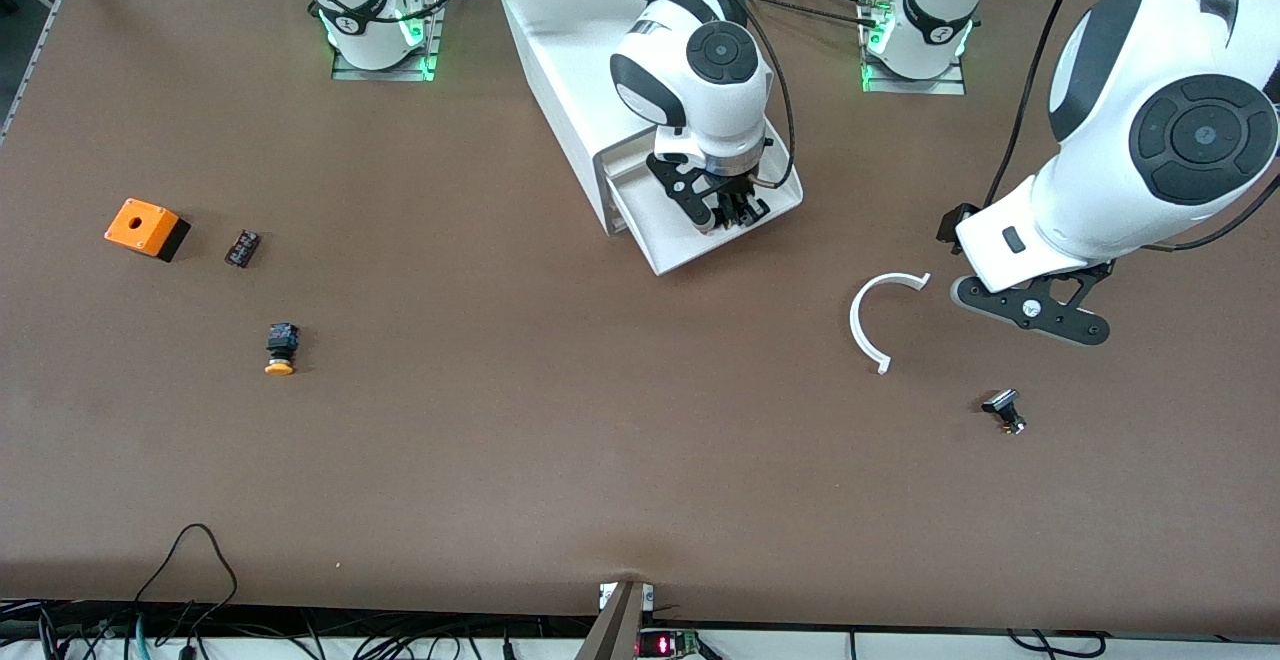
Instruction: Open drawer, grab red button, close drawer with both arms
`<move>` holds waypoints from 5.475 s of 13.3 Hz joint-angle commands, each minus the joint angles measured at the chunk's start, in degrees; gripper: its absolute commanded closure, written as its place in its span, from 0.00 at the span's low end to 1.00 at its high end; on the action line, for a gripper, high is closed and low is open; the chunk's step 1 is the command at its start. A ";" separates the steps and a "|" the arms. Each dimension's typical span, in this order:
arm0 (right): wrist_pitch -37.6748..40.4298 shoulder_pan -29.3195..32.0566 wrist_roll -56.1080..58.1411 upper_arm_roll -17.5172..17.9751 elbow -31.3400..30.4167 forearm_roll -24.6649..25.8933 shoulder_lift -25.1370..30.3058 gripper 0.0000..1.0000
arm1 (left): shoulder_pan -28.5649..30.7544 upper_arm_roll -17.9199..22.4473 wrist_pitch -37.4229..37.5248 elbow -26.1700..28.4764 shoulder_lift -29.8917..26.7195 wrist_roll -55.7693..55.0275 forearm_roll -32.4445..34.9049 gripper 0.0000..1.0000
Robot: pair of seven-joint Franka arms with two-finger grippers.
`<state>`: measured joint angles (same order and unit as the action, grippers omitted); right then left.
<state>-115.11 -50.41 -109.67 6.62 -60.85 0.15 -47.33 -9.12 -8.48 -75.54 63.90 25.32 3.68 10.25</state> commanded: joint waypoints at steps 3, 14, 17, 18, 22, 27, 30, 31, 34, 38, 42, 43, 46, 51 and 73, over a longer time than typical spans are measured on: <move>10.42 6.10 10.67 0.06 7.41 -6.82 2.05 1.00 | -0.11 0.04 -3.88 4.11 1.58 -12.70 -8.47 0.00; 23.27 26.66 76.12 -0.65 1.02 -7.27 8.56 1.00 | -1.87 -4.52 -33.66 30.89 -1.31 -41.45 -10.69 0.02; 18.55 32.38 91.42 -2.83 -8.28 -6.92 12.33 1.00 | -1.96 -9.96 -43.08 38.99 -1.94 -55.92 -9.55 0.02; 15.30 32.92 95.74 -4.67 -12.93 -6.92 13.91 1.00 | -2.83 -10.58 -46.59 41.89 -2.46 -59.54 -9.29 0.02; -3.58 33.01 110.95 -12.05 -33.24 -6.92 19.11 1.00 | -6.43 -11.29 -54.71 47.98 -4.22 -68.69 -9.20 0.02; -23.36 33.01 123.37 -18.22 -48.81 -7.27 19.29 1.00 | -8.99 -15.59 -53.92 50.53 -4.67 -77.31 -9.20 0.01; -27.27 34.06 123.11 -18.23 -51.64 -7.45 18.77 1.00 | -9.16 -18.49 -53.66 50.88 -4.31 -79.52 -9.98 0.01; -27.27 34.15 123.03 -18.22 -51.73 -7.45 18.59 1.00 | -9.16 -19.55 -53.57 50.88 -4.31 -81.18 -10.16 0.01; -27.27 34.50 122.94 -18.22 -51.82 -7.45 18.06 0.94 | -9.16 -21.48 -53.39 50.79 -3.43 -81.11 -14.44 0.01; -26.92 35.12 123.20 -18.22 -51.12 -7.45 18.14 0.09 | -9.34 -23.41 -52.52 50.62 -2.29 -80.93 -16.58 0.01; -24.22 35.03 123.29 -17.96 -48.84 -7.45 21.30 0.00 | -9.34 -25.35 -50.68 50.53 -2.38 -80.85 -16.49 0.01; -20.54 34.95 123.11 -17.96 -46.57 -7.45 22.36 0.00 | -9.43 -25.36 -50.15 50.36 -2.38 -80.85 -16.49 0.01; -6.05 34.86 122.76 -17.96 -37.00 -7.45 24.39 0.00 | -8.90 -25.36 -48.22 50.01 -2.64 -79.01 -16.40 0.01; 9.19 34.77 122.15 -18.22 -31.08 -6.66 32.11 0.00 | -2.41 -24.65 -37.95 37.72 -3.26 -77.68 -10.36 0.01; 24.61 51.73 97.62 -0.12 -34.04 0.20 51.88 0.00 | 21.47 -14.60 -2.31 19.39 -16.33 -12.65 -7.97 0.01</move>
<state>-87.18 0.07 -11.19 5.26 -90.21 -0.45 1.33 17.18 -29.96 -76.20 78.69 14.36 -11.70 2.38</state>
